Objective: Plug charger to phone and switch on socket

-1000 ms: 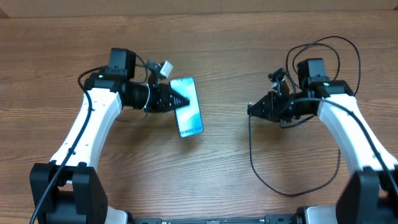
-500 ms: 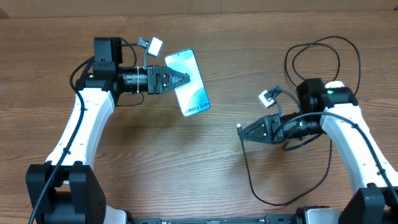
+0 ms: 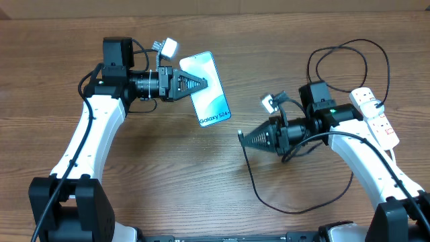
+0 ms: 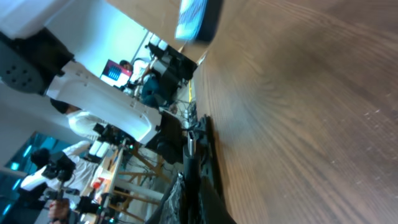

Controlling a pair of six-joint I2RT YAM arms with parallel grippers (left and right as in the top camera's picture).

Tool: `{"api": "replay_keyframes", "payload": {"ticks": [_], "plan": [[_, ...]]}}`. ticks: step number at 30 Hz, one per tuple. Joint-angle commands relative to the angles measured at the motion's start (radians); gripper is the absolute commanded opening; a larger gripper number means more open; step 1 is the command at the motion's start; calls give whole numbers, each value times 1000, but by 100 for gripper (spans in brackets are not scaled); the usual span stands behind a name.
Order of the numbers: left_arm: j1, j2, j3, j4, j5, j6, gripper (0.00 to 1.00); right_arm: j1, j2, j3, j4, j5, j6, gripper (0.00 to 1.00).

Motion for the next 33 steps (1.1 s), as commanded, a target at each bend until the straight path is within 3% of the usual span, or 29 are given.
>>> {"api": "replay_keyframes", "payload": {"ticks": [1, 5, 13, 22, 33], "plan": [[-8, -10, 18, 4, 54, -22, 4, 3, -14, 1, 105, 46, 298, 4], [-7, -10, 18, 4, 45, -22, 4, 39, -14, 1, 197, 47, 405, 4], [-7, -10, 18, 5, 34, -21, 4, 171, -14, 1, 227, 53, 454, 4], [-8, -10, 18, 4, 86, 33, 4, 179, -14, 2, 409, 53, 640, 4], [-7, -10, 18, 4, 86, 37, 4, 179, -14, 2, 459, 52, 665, 4]]}}
